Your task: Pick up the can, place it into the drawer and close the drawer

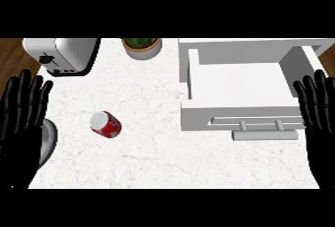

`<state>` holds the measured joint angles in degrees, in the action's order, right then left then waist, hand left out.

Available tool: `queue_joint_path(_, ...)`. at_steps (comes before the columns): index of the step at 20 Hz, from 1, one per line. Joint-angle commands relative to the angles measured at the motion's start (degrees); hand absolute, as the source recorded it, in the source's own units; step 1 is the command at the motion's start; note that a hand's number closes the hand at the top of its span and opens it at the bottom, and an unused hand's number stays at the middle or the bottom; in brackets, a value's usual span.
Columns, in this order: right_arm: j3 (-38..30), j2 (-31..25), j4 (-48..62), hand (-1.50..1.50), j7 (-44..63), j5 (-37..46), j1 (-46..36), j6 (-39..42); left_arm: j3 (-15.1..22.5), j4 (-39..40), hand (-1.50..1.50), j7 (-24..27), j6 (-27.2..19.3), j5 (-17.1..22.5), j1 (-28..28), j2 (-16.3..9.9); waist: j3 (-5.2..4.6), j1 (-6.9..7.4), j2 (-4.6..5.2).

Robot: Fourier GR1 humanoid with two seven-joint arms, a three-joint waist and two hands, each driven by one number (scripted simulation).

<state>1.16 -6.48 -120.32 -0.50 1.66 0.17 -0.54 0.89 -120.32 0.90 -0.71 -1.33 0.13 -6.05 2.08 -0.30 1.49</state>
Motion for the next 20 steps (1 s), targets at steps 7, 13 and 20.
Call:
queue_joint_path(7, -4.2, 2.5, 3.2, -1.50, 8.3, -2.3, 4.2, -4.4, -2.8, 9.5, -1.50, -8.2, 9.4, 9.8, 1.2, -6.4, -2.12, -1.00, -0.81)
queue_joint_path(13, -4.2, 3.2, -1.2, -1.50, 8.5, -1.4, 11.9, -4.4, -11.5, 9.5, -1.50, -14.0, 16.1, 20.5, 0.0, -13.4, -2.09, 0.03, -1.56)
queue_joint_path(20, -15.4, -1.6, 1.0, -1.50, 7.1, -11.9, 11.9, 2.6, -14.4, 1.3, -1.50, -22.7, 16.0, 25.6, 0.9, -13.7, -2.06, 0.25, -1.55)
